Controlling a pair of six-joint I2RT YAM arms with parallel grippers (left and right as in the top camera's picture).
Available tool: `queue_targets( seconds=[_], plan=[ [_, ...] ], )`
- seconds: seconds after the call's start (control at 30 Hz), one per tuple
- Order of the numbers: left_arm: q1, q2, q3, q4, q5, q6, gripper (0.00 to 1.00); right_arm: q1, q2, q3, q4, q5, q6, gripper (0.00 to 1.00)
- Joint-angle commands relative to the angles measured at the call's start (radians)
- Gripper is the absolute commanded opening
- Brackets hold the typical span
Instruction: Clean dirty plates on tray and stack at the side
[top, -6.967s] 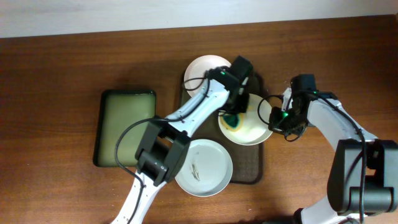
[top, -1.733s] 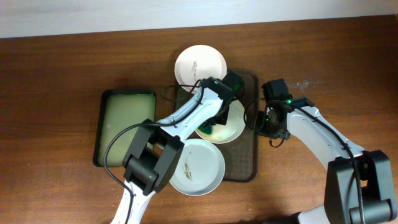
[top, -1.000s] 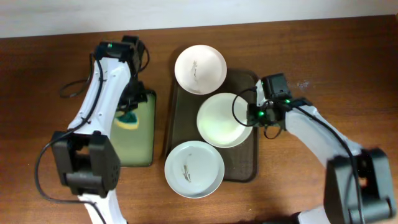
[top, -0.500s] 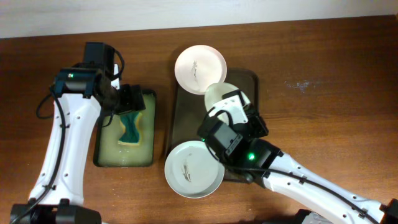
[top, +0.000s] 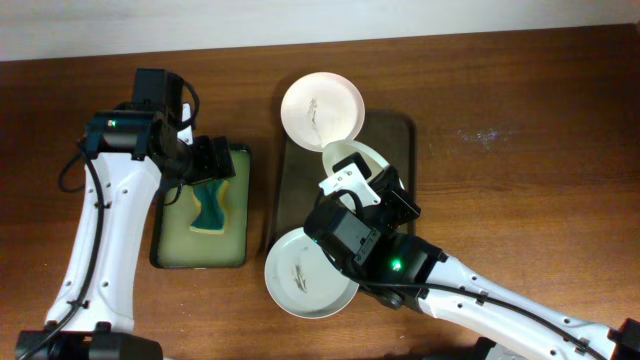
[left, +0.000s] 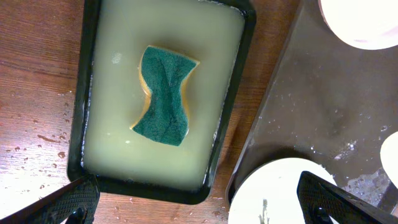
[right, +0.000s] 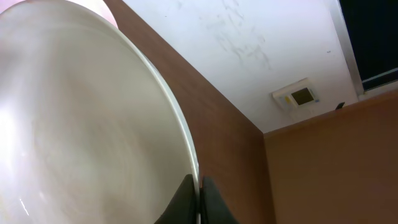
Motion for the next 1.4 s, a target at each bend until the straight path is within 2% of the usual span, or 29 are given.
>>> queue_targets(
  seconds=[0.0,0.27,0.3,0.33,0.4,0.43,0.47,0.5,0.53,0.57,0.63,0.67,0.73,0.8,0.83,0.87,0.9,1.03,1.07,1.13,1.2,1.27,1.37],
  plan=[
    [0.002,-0.013,0.006,-0.001,0.011,0.005,1.00,0.009,-0.018,0.006,0.007,0.035,0.005,0.04],
    [0.002,-0.013,0.006,-0.002,0.011,0.005,1.00,0.008,-0.018,0.006,0.008,0.035,0.016,0.04],
    [0.002,-0.013,0.006,-0.002,0.011,0.005,1.00,0.006,-0.018,0.006,0.007,0.034,0.045,0.04],
    [0.002,-0.013,0.006,-0.002,0.011,0.005,1.00,-0.009,-0.018,0.006,0.006,0.011,0.132,0.04],
    [0.002,-0.013,0.006,-0.002,0.011,0.005,1.00,-0.106,-0.018,0.006,0.002,-0.256,0.257,0.04],
    [0.002,-0.013,0.006,-0.002,0.011,0.005,1.00,-0.229,-0.021,0.006,-0.006,-0.537,0.300,0.04],
    [0.002,-0.013,0.006,-0.002,0.011,0.005,1.00,-0.434,-0.037,0.011,-0.018,-0.919,0.299,0.04],
    [0.002,-0.013,0.006,-0.002,0.011,0.005,1.00,-0.560,-0.049,0.022,-0.040,-1.098,0.299,0.04],
    [0.002,-0.013,0.006,-0.002,0.011,0.005,1.00,-0.767,-0.065,0.029,-0.071,-1.328,0.300,0.04],
    [0.002,-0.013,0.006,-0.002,0.011,0.005,1.00,-0.957,-0.060,0.029,-0.107,-1.447,0.307,0.04],
    [0.002,-0.013,0.006,-0.002,0.011,0.005,1.00,-1.288,0.018,0.028,-0.167,-1.463,0.307,0.04],
    [0.002,-0.013,0.006,-0.002,0.011,0.005,1.00,-1.382,0.071,0.028,-0.157,-1.446,0.307,0.04],
    [0.002,-0.013,0.006,-0.002,0.011,0.005,1.00,-1.537,0.222,0.028,-0.096,-1.425,0.360,0.04],
    [0.002,-0.013,0.006,-0.002,0.011,0.005,1.00,-1.607,0.383,0.028,-0.014,-1.470,0.410,0.04],
    [0.002,-0.013,0.006,-0.002,0.011,0.005,1.00,-1.606,0.422,0.028,0.006,-1.513,0.410,0.10],
    [0.002,-0.013,0.006,-0.002,0.011,0.005,1.00,-1.602,0.407,0.035,-0.007,-1.511,0.410,0.45],
    [0.002,-0.013,0.006,-0.002,0.011,0.005,1.00,-1.602,0.357,0.055,-0.043,-1.514,0.411,0.61],
    [0.002,-0.013,0.006,-0.002,0.011,0.005,1.00,-1.465,-0.012,0.079,-0.175,-1.627,0.370,0.61],
    [0.002,-0.013,0.006,-0.002,0.011,0.005,1.00,-1.333,-0.124,0.078,-0.223,-1.626,0.326,0.61],
    [0.002,-0.013,0.006,-0.002,0.011,0.005,1.00,-1.030,-0.180,0.076,-0.354,-1.540,0.281,0.58],
    [0.002,-0.013,0.006,-0.002,0.011,0.005,1.00,-0.674,-0.090,0.005,-0.404,-1.430,0.270,0.53],
    [0.002,-0.013,0.006,-0.002,0.011,0.005,1.00,-0.484,0.065,-0.031,-0.398,-1.397,0.270,0.51],
    [0.002,-0.013,0.006,0.004,0.011,0.004,1.00,-0.378,0.315,-0.031,-0.352,-1.413,0.233,0.44]
  ],
)
